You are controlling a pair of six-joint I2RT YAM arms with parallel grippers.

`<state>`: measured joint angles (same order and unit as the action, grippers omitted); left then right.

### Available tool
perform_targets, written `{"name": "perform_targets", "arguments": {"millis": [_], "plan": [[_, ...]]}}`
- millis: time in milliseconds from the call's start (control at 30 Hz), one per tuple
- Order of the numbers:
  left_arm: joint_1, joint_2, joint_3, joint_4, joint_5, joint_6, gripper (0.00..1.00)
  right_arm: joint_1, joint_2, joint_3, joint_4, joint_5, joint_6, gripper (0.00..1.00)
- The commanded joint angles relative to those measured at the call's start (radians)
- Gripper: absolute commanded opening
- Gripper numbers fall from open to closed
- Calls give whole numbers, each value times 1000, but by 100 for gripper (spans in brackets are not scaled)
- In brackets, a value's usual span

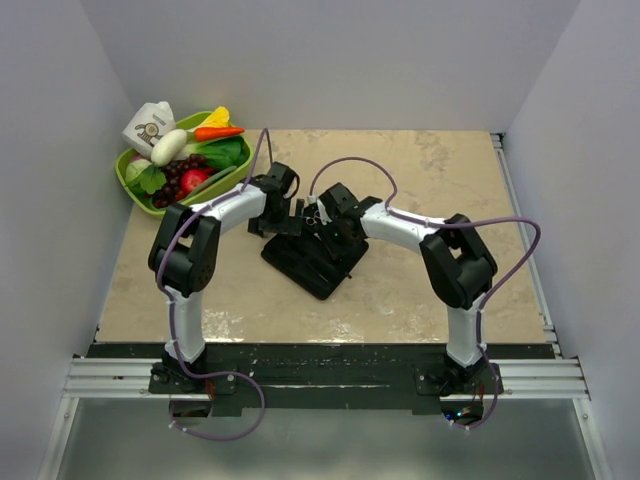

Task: Sort the hair-cutting tools
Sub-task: Place the scissors in the hairdressing tool bag, then adjust the hairdressing tool bag at the center of the board.

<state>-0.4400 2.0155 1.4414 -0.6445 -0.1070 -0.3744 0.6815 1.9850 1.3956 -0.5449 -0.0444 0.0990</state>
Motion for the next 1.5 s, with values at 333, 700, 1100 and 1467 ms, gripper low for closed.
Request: {"name": "perform_targets", "arguments": {"millis": [333,700,1100,1467], "plan": [[-12,-148,20,-24,69,38,98,21,-408,-115,30,188,16,49],[-20,-469,-67,-112,102,-34,97,-102,-309,-66,252,416,70,56],[-74,-702,-453,-150,116,-130,24,-134,-2,203,204,336,51,0],[-85,-698,-676,57,109,-193,0,-143,127,292,151,351,73,0]]}}
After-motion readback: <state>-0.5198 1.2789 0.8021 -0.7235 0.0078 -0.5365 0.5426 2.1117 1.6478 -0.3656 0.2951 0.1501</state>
